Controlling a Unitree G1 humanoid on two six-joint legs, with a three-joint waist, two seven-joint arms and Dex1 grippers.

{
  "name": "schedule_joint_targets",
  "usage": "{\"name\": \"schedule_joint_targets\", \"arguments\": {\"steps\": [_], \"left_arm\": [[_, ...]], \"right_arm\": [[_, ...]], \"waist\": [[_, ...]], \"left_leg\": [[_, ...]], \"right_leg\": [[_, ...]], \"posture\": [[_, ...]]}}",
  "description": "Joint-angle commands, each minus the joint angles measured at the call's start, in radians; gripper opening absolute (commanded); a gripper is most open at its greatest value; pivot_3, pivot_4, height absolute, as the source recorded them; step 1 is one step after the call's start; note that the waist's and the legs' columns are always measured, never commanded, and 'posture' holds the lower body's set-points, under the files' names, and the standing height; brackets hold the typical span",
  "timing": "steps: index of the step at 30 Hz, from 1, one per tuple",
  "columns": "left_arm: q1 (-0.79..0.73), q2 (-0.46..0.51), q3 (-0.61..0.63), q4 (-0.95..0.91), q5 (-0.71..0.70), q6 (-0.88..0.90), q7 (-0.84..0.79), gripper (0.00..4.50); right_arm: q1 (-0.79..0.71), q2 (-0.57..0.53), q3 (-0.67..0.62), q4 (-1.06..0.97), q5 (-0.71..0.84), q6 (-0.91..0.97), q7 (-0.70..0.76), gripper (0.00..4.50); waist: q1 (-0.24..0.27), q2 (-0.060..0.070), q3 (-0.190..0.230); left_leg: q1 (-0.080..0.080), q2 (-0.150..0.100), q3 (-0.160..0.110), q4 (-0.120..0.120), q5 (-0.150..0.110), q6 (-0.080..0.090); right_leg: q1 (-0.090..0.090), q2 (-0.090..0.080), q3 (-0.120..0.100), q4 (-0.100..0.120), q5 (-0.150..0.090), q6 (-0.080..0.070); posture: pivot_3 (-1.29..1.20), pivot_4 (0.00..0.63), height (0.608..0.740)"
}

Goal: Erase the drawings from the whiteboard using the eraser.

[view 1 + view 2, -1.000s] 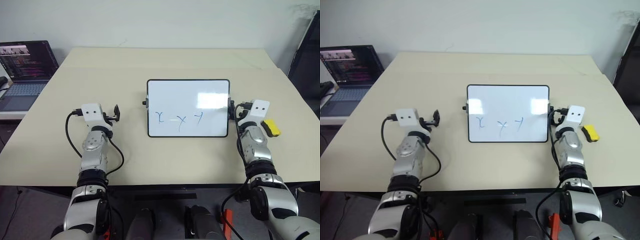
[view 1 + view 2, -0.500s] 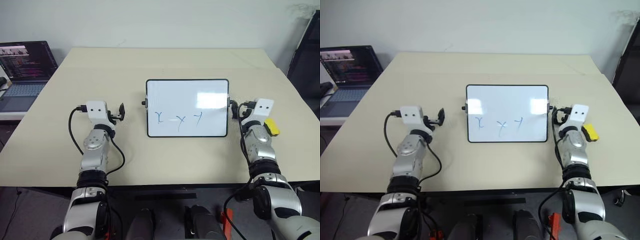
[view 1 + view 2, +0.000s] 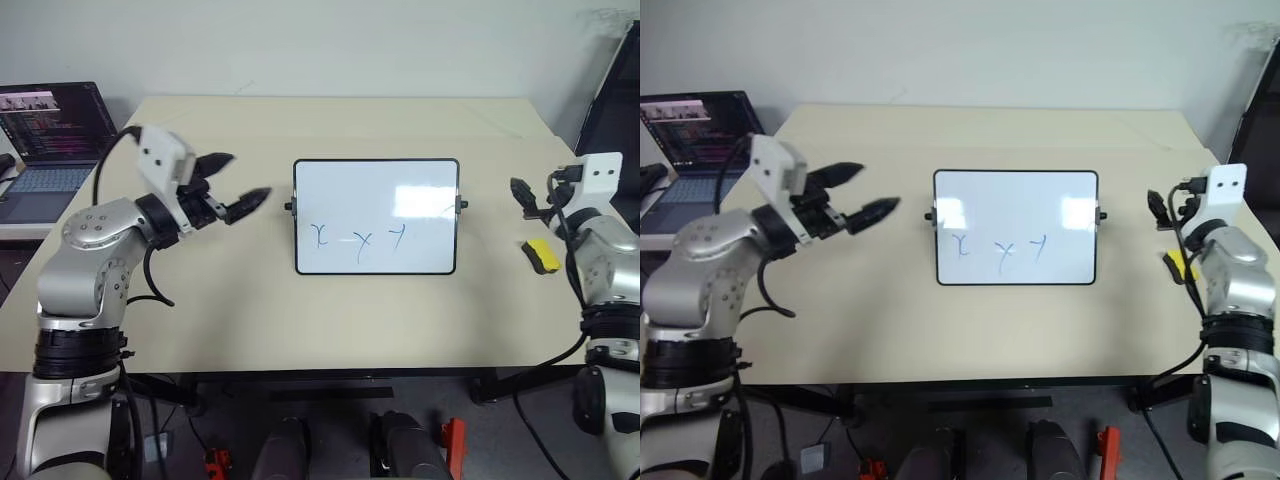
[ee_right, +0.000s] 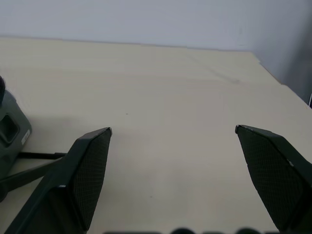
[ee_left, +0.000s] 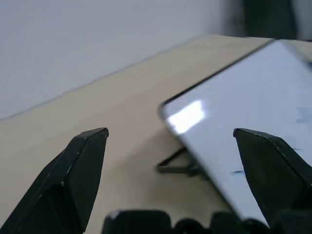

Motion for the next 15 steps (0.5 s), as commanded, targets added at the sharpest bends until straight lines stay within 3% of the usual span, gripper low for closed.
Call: {"name": "schedule_joint_targets", "arguments": {"steps": [1, 7, 15], "left_arm": [[-0.025, 0.009, -0.054, -0.098, -0.075, 0.091, -0.079, 4.5], [-0.07, -0.054, -0.127, -0.108, -0.083, 0.117, -0.115, 4.5], [-0.145, -0.209, -0.269, -0.015, -0.018, 0.094, -0.132, 4.5]], "right_arm": [[0.005, -0.058, 0.014, -0.046, -0.001, 0.049, 0.072, 4.46], [0.023, -0.123, 0.015, -0.069, -0.004, 0.099, 0.13, 4.46], [0.071, -0.173, 0.017, -0.156, 0.011, 0.209, 0.188, 4.46]], "waist": [[-0.001, 0.0, 0.0], [-0.006, 0.0, 0.0], [-0.001, 0.0, 0.0]], "left_leg": [[0.0, 0.0, 0.0, 0.0, 0.0, 0.0], [0.0, 0.001, 0.001, 0.0, 0.0, 0.0], [0.0, 0.0, 0.002, 0.001, 0.0, 0.0]], "right_leg": [[0.0, 0.0, 0.0, 0.0, -0.001, 0.002], [0.0, 0.001, 0.001, 0.0, -0.002, 0.003], [0.0, 0.001, 0.002, 0.0, -0.002, 0.003]], "posture": [[0.0, 0.15, 0.74], [0.0, 0.15, 0.74], [0.0, 0.15, 0.74]]}}
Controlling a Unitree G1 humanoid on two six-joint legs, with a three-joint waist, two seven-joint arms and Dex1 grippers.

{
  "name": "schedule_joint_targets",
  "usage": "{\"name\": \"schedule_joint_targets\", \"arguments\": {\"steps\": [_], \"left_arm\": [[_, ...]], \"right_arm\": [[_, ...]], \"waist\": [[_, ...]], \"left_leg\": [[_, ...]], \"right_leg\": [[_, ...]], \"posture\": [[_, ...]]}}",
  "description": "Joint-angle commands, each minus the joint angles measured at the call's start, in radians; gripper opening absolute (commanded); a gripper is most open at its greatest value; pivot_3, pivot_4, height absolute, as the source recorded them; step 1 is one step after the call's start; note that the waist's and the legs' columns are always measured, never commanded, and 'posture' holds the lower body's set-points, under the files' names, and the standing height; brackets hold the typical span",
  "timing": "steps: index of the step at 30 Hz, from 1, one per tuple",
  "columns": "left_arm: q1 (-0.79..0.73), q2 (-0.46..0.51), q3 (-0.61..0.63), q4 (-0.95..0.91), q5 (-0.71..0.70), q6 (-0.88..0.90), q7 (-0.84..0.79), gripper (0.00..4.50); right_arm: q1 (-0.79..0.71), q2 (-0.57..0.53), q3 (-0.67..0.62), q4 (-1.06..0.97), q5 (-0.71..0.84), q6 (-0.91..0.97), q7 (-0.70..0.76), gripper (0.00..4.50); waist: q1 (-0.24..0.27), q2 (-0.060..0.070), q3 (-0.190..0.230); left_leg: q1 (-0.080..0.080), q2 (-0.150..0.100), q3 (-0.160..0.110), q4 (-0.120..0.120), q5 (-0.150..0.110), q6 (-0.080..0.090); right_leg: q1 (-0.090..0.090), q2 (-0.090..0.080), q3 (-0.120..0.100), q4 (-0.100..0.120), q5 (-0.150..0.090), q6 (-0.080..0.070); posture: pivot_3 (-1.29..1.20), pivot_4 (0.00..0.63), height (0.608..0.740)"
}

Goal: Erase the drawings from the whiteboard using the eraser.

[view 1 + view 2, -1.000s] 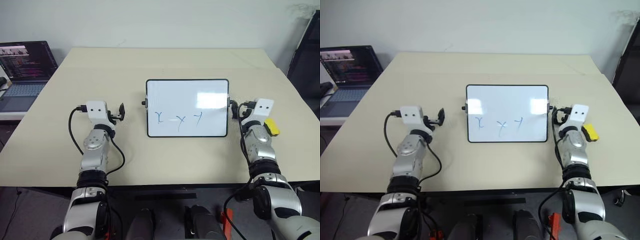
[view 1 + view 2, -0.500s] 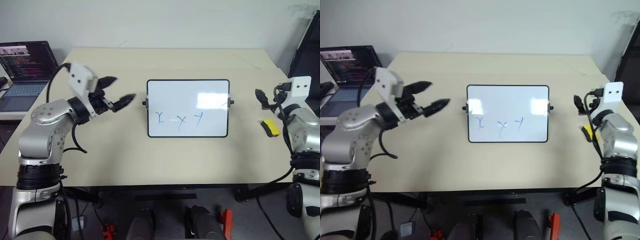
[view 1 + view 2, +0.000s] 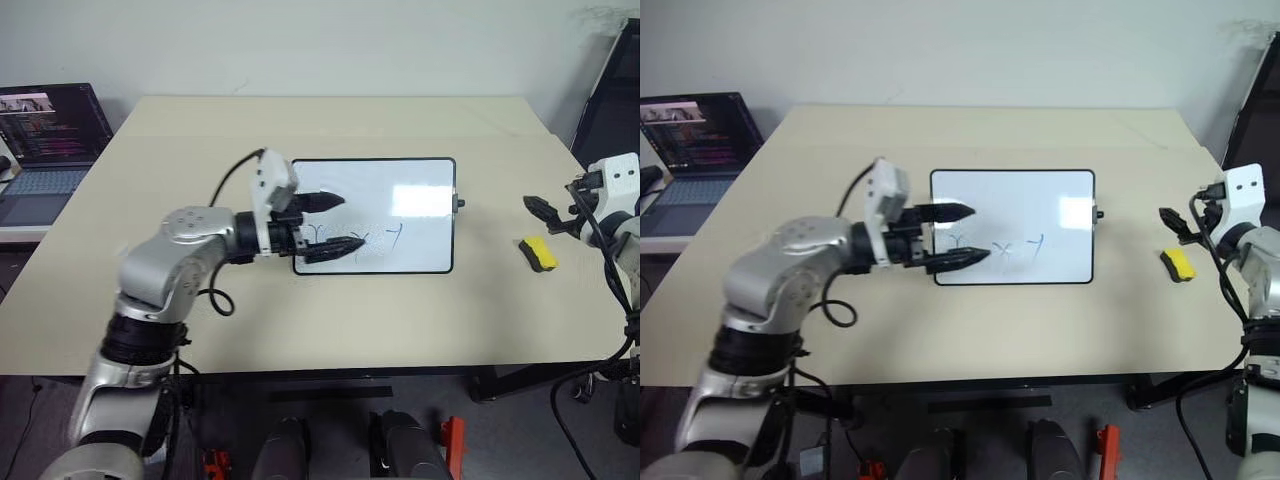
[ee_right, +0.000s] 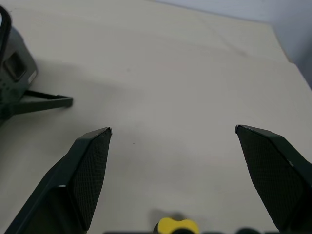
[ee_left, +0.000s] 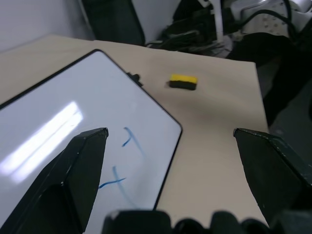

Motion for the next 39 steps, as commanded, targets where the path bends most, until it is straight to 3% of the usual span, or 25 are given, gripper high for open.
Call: {"name": "schedule_joint_targets", "arguments": {"steps": [1, 11, 20, 29, 39], "left_arm": [[-0.04, -0.037, -0.052, 0.055, 0.06, -0.044, -0.011, 4.5], [-0.102, -0.234, -0.252, 0.268, 0.296, -0.227, -0.003, 4.5], [-0.093, -0.362, -0.259, 0.328, 0.335, -0.251, 0.011, 4.5], [-0.088, -0.371, -0.25, 0.316, 0.341, -0.249, 0.005, 4.5], [-0.053, -0.347, -0.247, 0.284, 0.349, -0.235, 0.017, 4.5]], "right_arm": [[0.015, -0.036, -0.016, -0.071, 0.015, 0.048, 0.026, 4.46], [0.043, -0.05, 0.003, -0.001, -0.024, 0.069, 0.032, 4.46], [-0.024, -0.038, 0.02, 0.191, -0.053, 0.014, 0.035, 4.46], [-0.095, -0.034, 0.04, 0.398, -0.08, -0.087, 0.083, 4.46], [-0.102, -0.03, 0.052, 0.484, -0.095, -0.125, 0.121, 4.46]], "waist": [[0.0, 0.0, 0.0], [0.008, 0.0, 0.0], [0.005, 0.0, 0.0], [0.003, 0.0, 0.0], [0.001, 0.0, 0.0]], "left_leg": [[0.0, 0.0, 0.0, 0.0, 0.0, 0.0], [0.0, -0.001, 0.0, 0.003, 0.0, 0.0], [0.0, -0.001, 0.001, 0.005, 0.0, 0.001], [0.0, -0.001, 0.001, 0.005, 0.0, 0.001], [0.0, -0.001, 0.001, 0.005, 0.0, 0.001]], "right_leg": [[0.0, 0.0, 0.0, 0.0, 0.0, 0.0], [0.0, 0.0, 0.001, 0.0, 0.0, 0.001], [0.0, 0.0, 0.001, 0.001, 0.0, 0.001], [0.0, 0.0, 0.002, 0.001, 0.001, 0.001], [0.0, 0.0, 0.002, 0.001, 0.001, 0.001]], "posture": [[0.0, 0.15, 0.74], [0.0, 0.15, 0.74], [0.0, 0.15, 0.74], [0.0, 0.15, 0.74], [0.0, 0.15, 0.74]]}}
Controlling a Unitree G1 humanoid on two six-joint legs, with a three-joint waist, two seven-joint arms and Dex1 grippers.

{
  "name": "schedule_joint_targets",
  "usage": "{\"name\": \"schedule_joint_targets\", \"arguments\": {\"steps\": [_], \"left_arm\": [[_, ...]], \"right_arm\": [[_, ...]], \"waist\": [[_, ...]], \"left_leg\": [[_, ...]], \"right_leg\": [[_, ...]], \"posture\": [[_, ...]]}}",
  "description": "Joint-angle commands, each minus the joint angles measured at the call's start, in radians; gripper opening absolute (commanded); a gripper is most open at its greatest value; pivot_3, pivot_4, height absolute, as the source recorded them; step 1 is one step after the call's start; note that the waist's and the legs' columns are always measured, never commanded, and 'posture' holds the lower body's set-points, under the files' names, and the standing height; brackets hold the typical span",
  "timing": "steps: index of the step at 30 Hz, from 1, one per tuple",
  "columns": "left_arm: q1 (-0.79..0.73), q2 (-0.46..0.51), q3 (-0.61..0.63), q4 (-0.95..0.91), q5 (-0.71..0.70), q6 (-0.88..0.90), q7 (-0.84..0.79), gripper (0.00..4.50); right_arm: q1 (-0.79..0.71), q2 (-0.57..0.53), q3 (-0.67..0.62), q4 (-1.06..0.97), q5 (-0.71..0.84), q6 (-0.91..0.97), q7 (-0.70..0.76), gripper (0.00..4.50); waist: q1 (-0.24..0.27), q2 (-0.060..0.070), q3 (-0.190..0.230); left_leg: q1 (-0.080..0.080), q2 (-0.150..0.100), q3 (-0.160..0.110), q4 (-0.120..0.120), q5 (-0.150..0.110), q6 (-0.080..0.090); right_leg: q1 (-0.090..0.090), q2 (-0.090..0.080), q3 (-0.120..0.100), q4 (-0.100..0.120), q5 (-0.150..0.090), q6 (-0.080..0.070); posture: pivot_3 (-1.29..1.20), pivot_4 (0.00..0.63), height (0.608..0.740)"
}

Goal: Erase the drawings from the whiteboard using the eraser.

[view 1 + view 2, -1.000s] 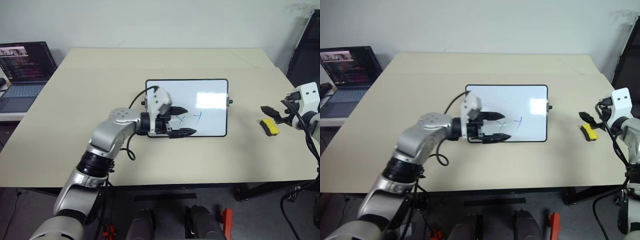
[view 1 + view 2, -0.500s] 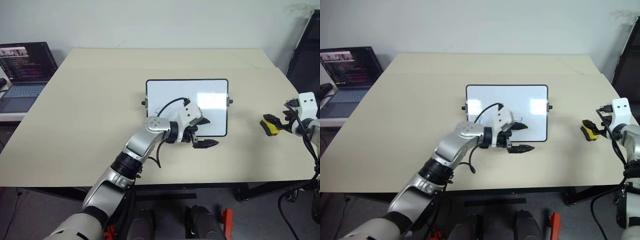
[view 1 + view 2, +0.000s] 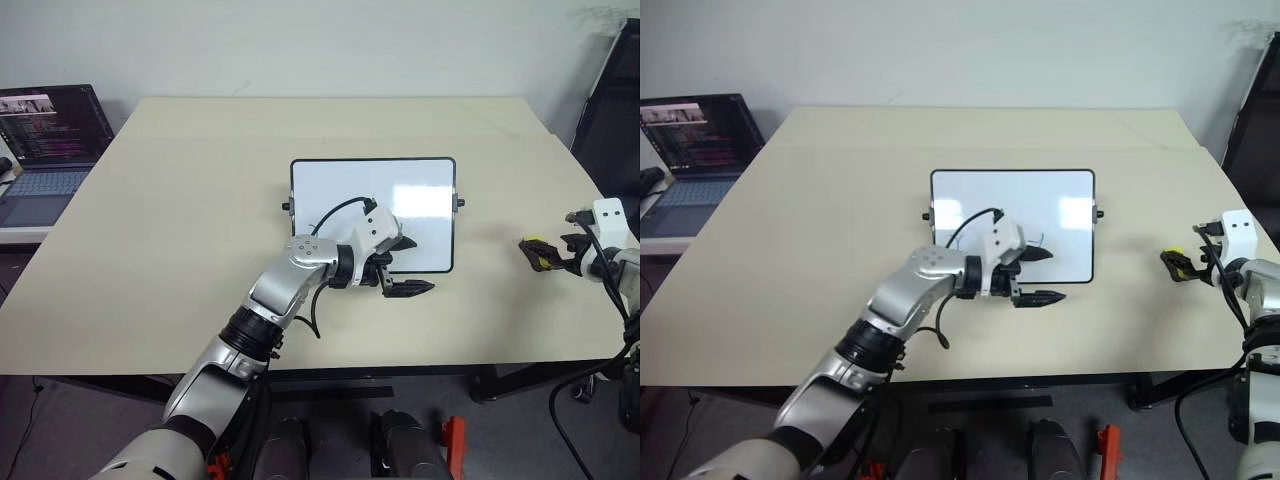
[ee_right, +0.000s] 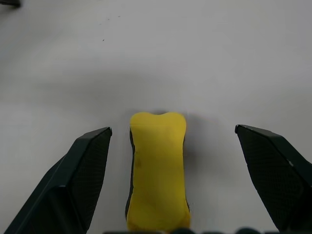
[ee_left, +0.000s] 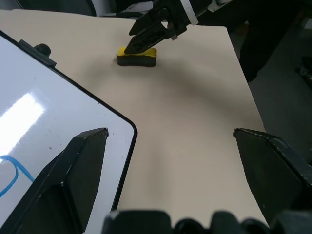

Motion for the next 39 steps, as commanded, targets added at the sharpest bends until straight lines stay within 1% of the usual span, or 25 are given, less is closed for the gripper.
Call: {"name": "schedule_joint_targets", "arguments": {"steps": [1, 6, 7, 8, 10, 16, 17, 23, 27, 29, 34, 36, 39], "left_arm": [[0.007, -0.001, 0.018, -0.049, 0.006, -0.003, 0.008, 4.5], [0.014, 0.005, 0.019, -0.054, 0.014, -0.004, 0.01, 4.5], [0.016, 0.007, 0.019, -0.054, 0.016, -0.005, 0.01, 4.5], [0.017, 0.009, 0.018, -0.053, 0.018, -0.005, 0.01, 4.5], [0.02, 0.013, 0.019, -0.056, 0.018, -0.005, 0.01, 4.5], [0.026, 0.016, 0.017, -0.064, 0.017, -0.001, 0.01, 4.5], [0.026, 0.016, 0.017, -0.065, 0.018, -0.001, 0.011, 4.5], [0.028, 0.028, 0.023, -0.07, 0.02, 0.002, 0.014, 4.5], [0.027, 0.06, 0.048, -0.08, 0.015, 0.006, 0.019, 4.5], [0.031, 0.086, 0.08, -0.093, -0.009, 0.016, 0.011, 4.5], [0.076, 0.231, 0.183, -0.196, -0.068, 0.061, -0.045, 4.5], [0.101, 0.288, 0.232, -0.248, -0.105, 0.088, -0.065, 4.5], [0.147, 0.372, 0.267, -0.323, -0.127, 0.096, -0.104, 4.5]], "right_arm": [[-0.015, -0.007, -0.01, 0.011, -0.002, -0.024, 0.013, 4.46], [-0.018, -0.004, -0.013, 0.048, 0.0, -0.031, 0.01, 4.46], [-0.018, -0.003, -0.012, 0.051, 0.0, -0.032, 0.011, 4.09], [-0.018, -0.002, -0.011, 0.054, 0.0, -0.034, 0.012, 3.87], [-0.015, 0.001, -0.015, 0.058, 0.002, -0.04, 0.007, 3.24], [-0.008, 0.009, -0.017, 0.053, 0.008, -0.04, 0.008, 1.14], [-0.006, 0.01, -0.016, 0.052, 0.007, -0.041, 0.01, 1.05], [0.002, 0.013, -0.012, 0.008, 0.011, -0.048, 0.027, 1.04], [0.008, 0.006, -0.022, -0.1, 0.032, -0.02, 0.051, 1.04], [0.021, 0.001, -0.029, -0.179, 0.046, 0.001, 0.059, 1.04], [0.077, -0.018, -0.04, -0.403, 0.073, 0.068, 0.068, 1.04], [0.083, -0.018, -0.055, -0.464, 0.095, 0.096, 0.059, 1.04], [0.08, -0.006, -0.073, -0.545, 0.129, 0.131, 0.054, 1.04]], "waist": [[0.0, 0.0, 0.0], [0.0, 0.0, 0.0], [0.0, 0.0, 0.0], [-0.001, 0.0, 0.0], [-0.002, 0.0, 0.0], [-0.002, 0.0, 0.0], [-0.002, 0.0, 0.0], [-0.003, 0.0, 0.0], [-0.006, 0.0, 0.0], [-0.007, 0.0, 0.0], [-0.007, 0.0, 0.0], [-0.006, 0.0, 0.0], [-0.004, 0.0, 0.0]], "left_leg": [[0.0, 0.0, 0.0, 0.0, 0.0, 0.0], [0.0, 0.0, 0.0, 0.0, 0.0, 0.0], [0.0, 0.0, 0.0, 0.0, 0.0, 0.0], [0.0, 0.0, 0.0, 0.0, 0.0, 0.0], [0.0, 0.0, 0.0, 0.0, 0.0, 0.0], [0.0, 0.0, 0.0, 0.001, 0.0, 0.0], [0.0, 0.0, 0.0, 0.001, 0.0, 0.0], [0.0, 0.0, 0.0, 0.001, 0.0, 0.0], [0.0, 0.0, 0.0, 0.001, 0.0, 0.0], [0.0, 0.0, 0.0, 0.001, 0.0, 0.0], [0.0, 0.0, -0.001, 0.0, 0.0, 0.0], [0.0, 0.001, -0.001, 0.001, 0.0, 0.0], [0.0, 0.001, -0.001, 0.001, 0.0, 0.0]], "right_leg": [[0.0, 0.0, 0.0, 0.0, 0.0, 0.0], [0.0, 0.0, 0.0, 0.0, 0.0, 0.0], [0.0, 0.0, 0.0, 0.0, 0.0, 0.0], [0.0, 0.0, 0.0, 0.0, 0.0, 0.0], [0.0, 0.0, 0.0, 0.0, 0.0, 0.0], [0.0, 0.0, 0.0, 0.0, 0.0, 0.0], [0.0, 0.0, 0.0, 0.0, 0.0, 0.0], [0.0, 0.0, 0.0, 0.0, 0.0, 0.0], [0.0, 0.0, 0.0, 0.001, 0.0, 0.0], [0.0, 0.0, 0.0, 0.001, 0.0, 0.0], [0.0, 0.0, 0.0, 0.001, 0.0, 0.0], [0.0, 0.0, 0.0, 0.001, 0.0, 0.0], [0.0, 0.0, 0.0, 0.001, 0.0, 0.0]], "posture": [[0.0, 0.15, 0.74], [0.0, 0.15, 0.74], [0.0, 0.15, 0.74], [0.0, 0.15, 0.74], [0.0, 0.15, 0.74], [0.0, 0.15, 0.74], [0.0, 0.15, 0.74], [0.0, 0.15, 0.74], [0.0, 0.15, 0.74], [0.0, 0.15, 0.74], [0.0, 0.15, 0.74], [0.0, 0.15, 0.74], [0.0, 0.15, 0.74]]}}
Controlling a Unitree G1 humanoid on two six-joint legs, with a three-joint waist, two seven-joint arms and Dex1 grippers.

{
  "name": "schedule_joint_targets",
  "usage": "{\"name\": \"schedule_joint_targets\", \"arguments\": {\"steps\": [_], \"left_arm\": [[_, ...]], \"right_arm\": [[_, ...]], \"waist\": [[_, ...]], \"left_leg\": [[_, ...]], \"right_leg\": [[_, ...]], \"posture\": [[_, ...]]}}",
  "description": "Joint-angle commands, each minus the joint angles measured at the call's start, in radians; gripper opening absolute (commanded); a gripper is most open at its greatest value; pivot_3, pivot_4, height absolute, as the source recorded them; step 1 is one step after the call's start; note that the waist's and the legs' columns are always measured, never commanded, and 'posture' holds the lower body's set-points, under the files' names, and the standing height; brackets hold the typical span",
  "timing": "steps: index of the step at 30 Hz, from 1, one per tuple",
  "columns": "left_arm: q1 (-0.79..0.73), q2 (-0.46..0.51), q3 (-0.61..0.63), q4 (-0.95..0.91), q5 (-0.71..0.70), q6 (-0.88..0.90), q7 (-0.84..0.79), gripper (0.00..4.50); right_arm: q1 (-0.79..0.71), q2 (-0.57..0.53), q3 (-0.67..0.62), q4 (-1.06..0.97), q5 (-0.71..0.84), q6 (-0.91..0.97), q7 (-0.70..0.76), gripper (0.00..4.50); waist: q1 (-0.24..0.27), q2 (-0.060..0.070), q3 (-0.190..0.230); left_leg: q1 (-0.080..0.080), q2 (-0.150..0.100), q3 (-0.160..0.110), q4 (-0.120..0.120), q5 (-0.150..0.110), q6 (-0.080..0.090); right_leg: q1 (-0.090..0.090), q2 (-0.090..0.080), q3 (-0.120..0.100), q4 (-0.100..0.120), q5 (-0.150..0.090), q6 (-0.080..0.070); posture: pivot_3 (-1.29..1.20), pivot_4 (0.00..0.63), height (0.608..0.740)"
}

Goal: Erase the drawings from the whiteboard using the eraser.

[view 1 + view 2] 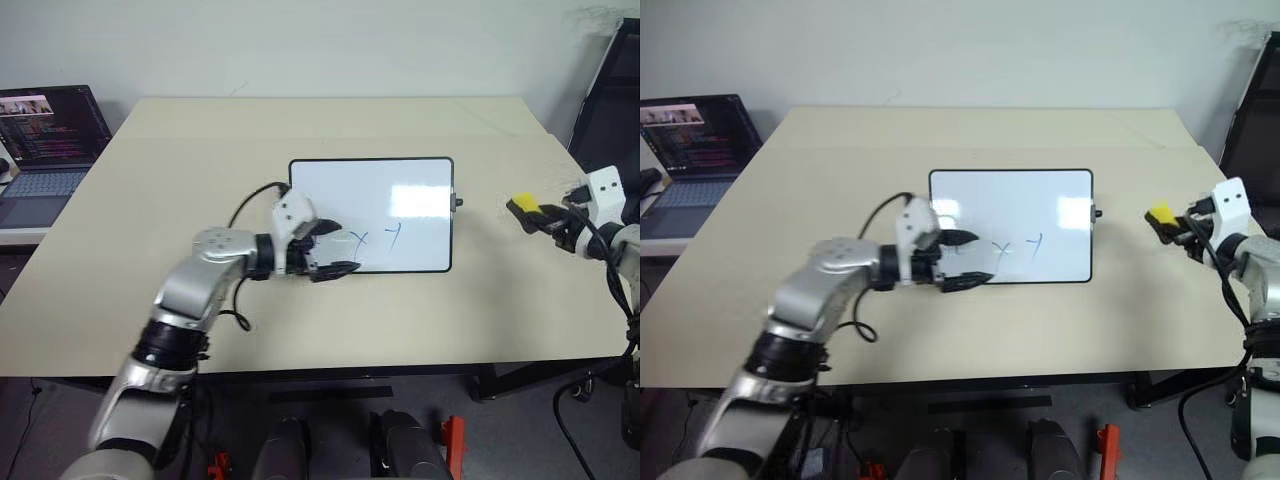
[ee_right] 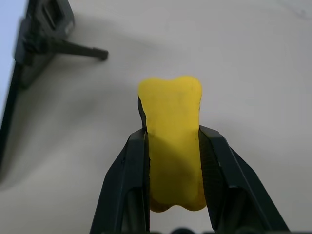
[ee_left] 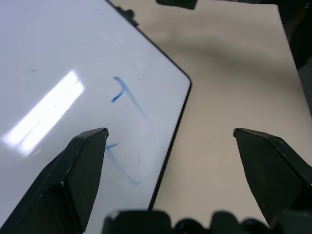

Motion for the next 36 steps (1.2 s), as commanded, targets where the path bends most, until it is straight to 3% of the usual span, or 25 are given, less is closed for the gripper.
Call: {"name": "schedule_joint_targets", "arguments": {"steps": [1, 9, 15, 24, 28, 31, 36], "left_arm": [[0.031, 0.069, 0.055, -0.118, -0.044, 0.007, -0.043, 4.5], [0.065, 0.167, 0.221, -0.153, -0.129, 0.059, -0.017, 4.5], [0.172, 0.268, 0.316, -0.149, -0.134, 0.049, -0.026, 4.5], [0.324, 0.263, 0.546, -0.117, -0.206, -0.098, -0.017, 4.5], [0.421, 0.269, 0.524, -0.133, -0.171, -0.141, -0.036, 4.5], [0.436, 0.223, 0.514, -0.149, -0.161, -0.193, 0.012, 4.5], [0.45, 0.23, 0.514, -0.169, -0.163, -0.207, 0.022, 4.5]], "right_arm": [[-0.012, -0.006, -0.038, -0.122, 0.045, 0.034, -0.005, 1.04], [-0.029, 0.036, 0.013, -0.303, 0.077, 0.095, -0.007, 1.02], [-0.037, 0.087, 0.093, -0.468, 0.085, 0.095, 0.013, 1.01], [-0.116, 0.192, 0.308, -0.565, 0.003, 0.003, 0.027, 1.01], [-0.158, 0.318, 0.41, -0.594, -0.04, -0.066, 0.001, 1.01], [-0.199, 0.384, 0.537, -0.532, -0.174, -0.174, -0.019, 1.01], [-0.258, 0.495, 0.657, -0.378, -0.331, -0.263, -0.093, 1.01]], "waist": [[0.001, 0.0, 0.0], [0.001, 0.0, 0.0], [-0.002, 0.0, 0.0], [0.005, 0.0, 0.0], [0.002, 0.0, 0.0], [0.0, -0.001, 0.0], [0.011, -0.003, -0.001]], "left_leg": [[0.0, 0.0, 0.0, 0.0, 0.0, 0.0], [0.0, 0.001, 0.0, 0.0, 0.0, 0.0], [0.0, 0.001, 0.0, 0.0, 0.0, 0.0], [0.0, 0.002, -0.001, 0.0, 0.0, 0.0], [0.0, 0.002, -0.001, -0.001, 0.0, 0.0], [0.0, 0.003, -0.001, -0.001, 0.0, 0.0], [0.0, 0.003, -0.002, -0.001, 0.0, 0.0]], "right_leg": [[0.0, 0.0, 0.0, 0.0, 0.0, 0.0], [0.0, 0.0, -0.001, 0.0, 0.0, 0.0], [-0.001, 0.0, 0.0, 0.0, 0.0, 0.0], [-0.001, 0.0, -0.002, 0.0, 0.0, -0.001], [-0.001, 0.0, -0.002, 0.0, 0.0, -0.002], [-0.002, 0.0, -0.002, 0.0, 0.003, -0.006], [-0.001, 0.0, -0.003, 0.0, 0.003, -0.006]], "posture": [[0.0, 0.15, 0.74], [0.0, 0.15, 0.74], [0.0, 0.15, 0.74], [0.0, 0.15, 0.74], [0.0, 0.15, 0.74], [0.0, 0.15, 0.74], [0.0, 0.15, 0.74]]}}
